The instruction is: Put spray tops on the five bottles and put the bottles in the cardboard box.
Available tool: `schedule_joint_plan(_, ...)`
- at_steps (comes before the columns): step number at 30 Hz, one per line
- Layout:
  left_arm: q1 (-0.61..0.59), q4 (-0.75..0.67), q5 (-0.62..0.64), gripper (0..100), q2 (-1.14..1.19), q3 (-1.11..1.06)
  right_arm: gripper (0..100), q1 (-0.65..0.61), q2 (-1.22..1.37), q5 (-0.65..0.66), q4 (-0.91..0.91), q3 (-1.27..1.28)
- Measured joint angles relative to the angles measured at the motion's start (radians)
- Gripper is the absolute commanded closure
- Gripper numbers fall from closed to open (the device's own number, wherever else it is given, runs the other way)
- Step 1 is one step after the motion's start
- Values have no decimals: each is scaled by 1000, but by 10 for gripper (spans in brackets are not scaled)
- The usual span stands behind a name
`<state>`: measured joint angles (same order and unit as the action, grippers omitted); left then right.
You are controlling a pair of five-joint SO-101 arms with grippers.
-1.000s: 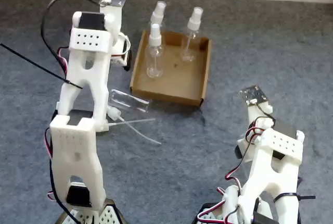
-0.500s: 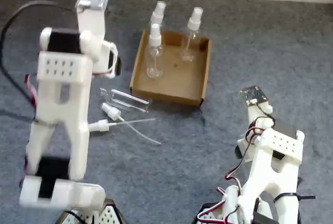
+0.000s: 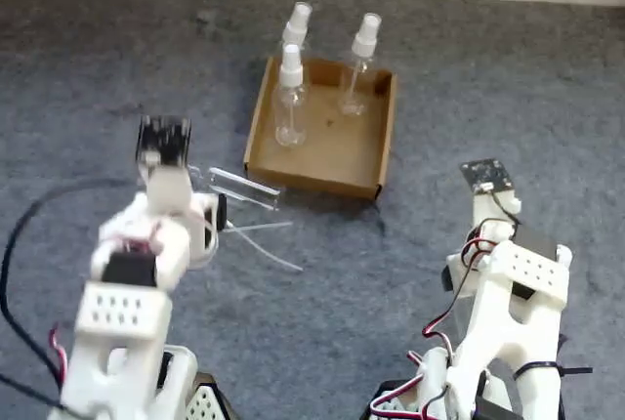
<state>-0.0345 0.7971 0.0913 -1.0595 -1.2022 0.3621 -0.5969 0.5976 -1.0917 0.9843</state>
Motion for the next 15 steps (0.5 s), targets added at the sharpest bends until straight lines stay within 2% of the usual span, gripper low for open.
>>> schedule_joint_plan(3, 0, -71, 0, 832, -180, -157, 995, -23, -8, -17, 34, 52)
schedule_joint_plan(11, 0, -92, 0, 832, -666, -440, 995, -127, -35, -133, 161, 201)
schedule_joint_plan(15, 0, -94, 0, 832, -736, -470, 995, -143, -37, -176, 210, 216)
